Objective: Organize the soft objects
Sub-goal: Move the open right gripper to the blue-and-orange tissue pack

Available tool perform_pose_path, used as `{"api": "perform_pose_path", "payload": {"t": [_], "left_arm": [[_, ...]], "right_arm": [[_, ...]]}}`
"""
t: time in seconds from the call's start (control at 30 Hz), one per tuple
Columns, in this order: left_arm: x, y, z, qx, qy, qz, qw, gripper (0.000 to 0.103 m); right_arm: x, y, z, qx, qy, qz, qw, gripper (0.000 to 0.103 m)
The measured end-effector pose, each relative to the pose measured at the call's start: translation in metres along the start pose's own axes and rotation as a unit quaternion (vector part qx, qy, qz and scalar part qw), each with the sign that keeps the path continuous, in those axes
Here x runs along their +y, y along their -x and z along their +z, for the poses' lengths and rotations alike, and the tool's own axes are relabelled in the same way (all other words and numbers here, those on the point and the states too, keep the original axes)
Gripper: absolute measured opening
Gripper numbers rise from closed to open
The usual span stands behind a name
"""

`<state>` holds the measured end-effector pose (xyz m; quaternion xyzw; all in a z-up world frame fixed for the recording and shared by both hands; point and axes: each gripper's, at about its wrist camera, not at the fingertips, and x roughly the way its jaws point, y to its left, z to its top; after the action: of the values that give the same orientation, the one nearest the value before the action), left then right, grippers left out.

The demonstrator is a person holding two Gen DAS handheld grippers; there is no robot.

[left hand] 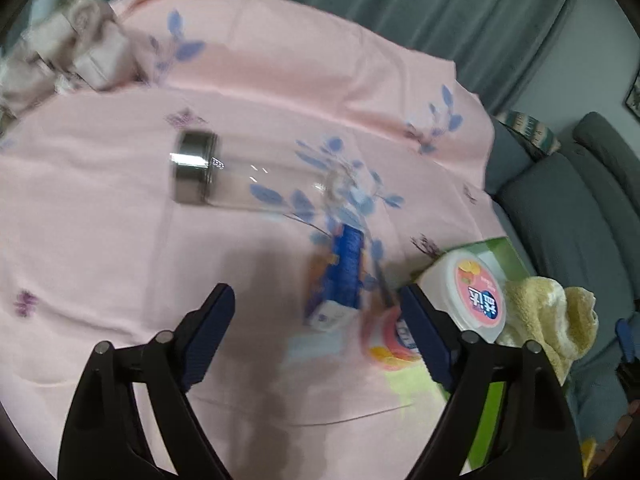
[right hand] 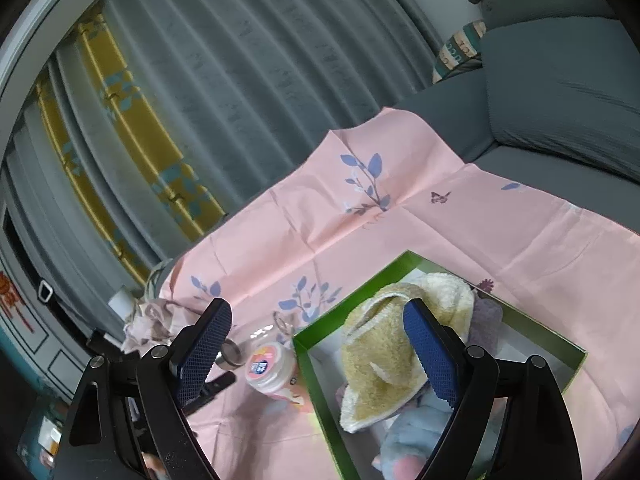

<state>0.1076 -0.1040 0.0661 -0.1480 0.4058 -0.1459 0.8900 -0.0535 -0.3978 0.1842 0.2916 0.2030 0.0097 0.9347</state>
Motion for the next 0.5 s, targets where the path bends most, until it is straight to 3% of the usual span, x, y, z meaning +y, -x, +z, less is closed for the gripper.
{"api": "perform_pose_path", "payload": {"t": [0.1, 0.23, 0.4, 0.5], "left_arm": [[-0.006, -0.016, 0.000, 0.006, -0.001, -0.026, 0.9997, 0.074], [0.006, -0.038, 0.002, 0.021, 0.021, -0.015, 0.9995, 0.062], [0.006, -0.052, -0.003, 0.043, 0.026, -0.036, 0.9981, 0.036], [0.007, -0.054, -0.005, 0.042, 0.037, -0.038, 0.9977, 0.029]], "right_arm": [[-0.009, -0.001, 0.002, 0.002, -0.013, -0.004, 1.000, 0.089], [-0.021, -0.001, 0.004, 0.005, -0.024, -0.016, 1.000, 0.088], [-0.030, -0.004, 0.006, 0.007, -0.046, -0.023, 0.999, 0.089], [-0.028, -0.005, 0.006, 0.012, -0.045, -0.022, 0.999, 0.088]]}}
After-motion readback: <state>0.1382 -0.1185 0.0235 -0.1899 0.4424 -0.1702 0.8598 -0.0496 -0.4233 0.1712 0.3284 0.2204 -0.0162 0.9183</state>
